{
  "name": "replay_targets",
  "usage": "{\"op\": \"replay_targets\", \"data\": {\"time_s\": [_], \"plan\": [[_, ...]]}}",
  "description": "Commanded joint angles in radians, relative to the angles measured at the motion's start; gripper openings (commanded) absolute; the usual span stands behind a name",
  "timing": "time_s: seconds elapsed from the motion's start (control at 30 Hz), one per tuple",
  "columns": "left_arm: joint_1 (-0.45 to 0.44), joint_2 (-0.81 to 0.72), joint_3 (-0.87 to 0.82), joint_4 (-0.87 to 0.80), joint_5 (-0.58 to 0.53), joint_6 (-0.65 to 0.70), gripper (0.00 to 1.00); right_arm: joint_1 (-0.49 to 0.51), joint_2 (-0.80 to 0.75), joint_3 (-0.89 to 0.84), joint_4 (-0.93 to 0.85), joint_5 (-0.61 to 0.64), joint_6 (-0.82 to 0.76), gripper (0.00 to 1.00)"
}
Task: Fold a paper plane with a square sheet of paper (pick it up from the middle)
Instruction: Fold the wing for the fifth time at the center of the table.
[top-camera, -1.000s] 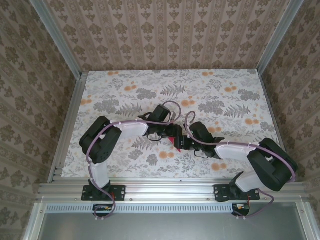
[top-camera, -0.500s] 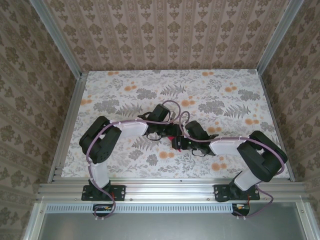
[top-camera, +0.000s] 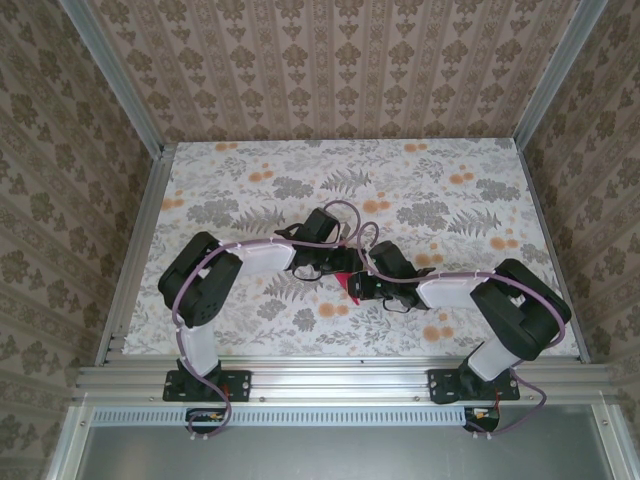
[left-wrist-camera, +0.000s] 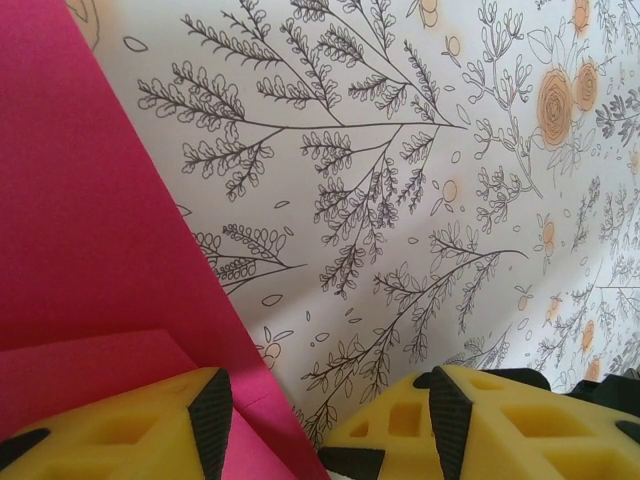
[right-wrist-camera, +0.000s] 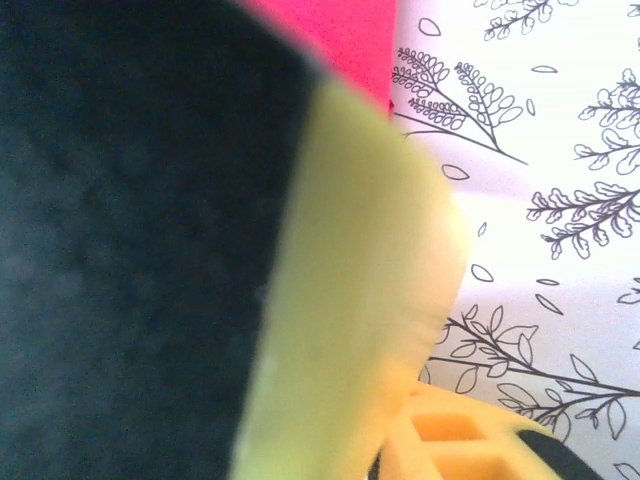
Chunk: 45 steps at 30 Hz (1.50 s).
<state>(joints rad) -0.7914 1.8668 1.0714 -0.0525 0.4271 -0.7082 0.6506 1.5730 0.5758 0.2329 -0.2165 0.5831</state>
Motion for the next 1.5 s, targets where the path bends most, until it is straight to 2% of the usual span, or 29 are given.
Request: {"op": "replay_targets", "data": {"time_s": [0.0,0.1,0.57,1.23,1.37,1.47], "plan": [[0.001,-0.050,0.025,0.001,0.025,0.024,0.58,0.007,0.015,-0.019,-0.006,-0.011,0.025,0.23],[0.003,-0.064,0.023,0.003,0.028,0.026,0.58,0.007,0.016,-0.033,0.016,-0.015,0.042,0.20],[0.005,-0.106,-0.033,0.054,0.063,0.024,0.59,0.007,0.040,-0.040,0.020,-0.012,0.067,0.20],[0.026,0.042,-0.045,0.037,0.015,0.033,0.57,0.007,0.023,-0.048,0.018,-0.014,0.092,0.20],[0.027,0.051,-0.051,0.037,0.013,0.023,0.57,0.007,0.003,-0.050,0.031,-0.028,0.105,0.21],[0.027,0.049,-0.045,0.029,0.017,0.031,0.57,0.006,-0.040,-0.054,0.020,-0.030,0.121,0.26]]}}
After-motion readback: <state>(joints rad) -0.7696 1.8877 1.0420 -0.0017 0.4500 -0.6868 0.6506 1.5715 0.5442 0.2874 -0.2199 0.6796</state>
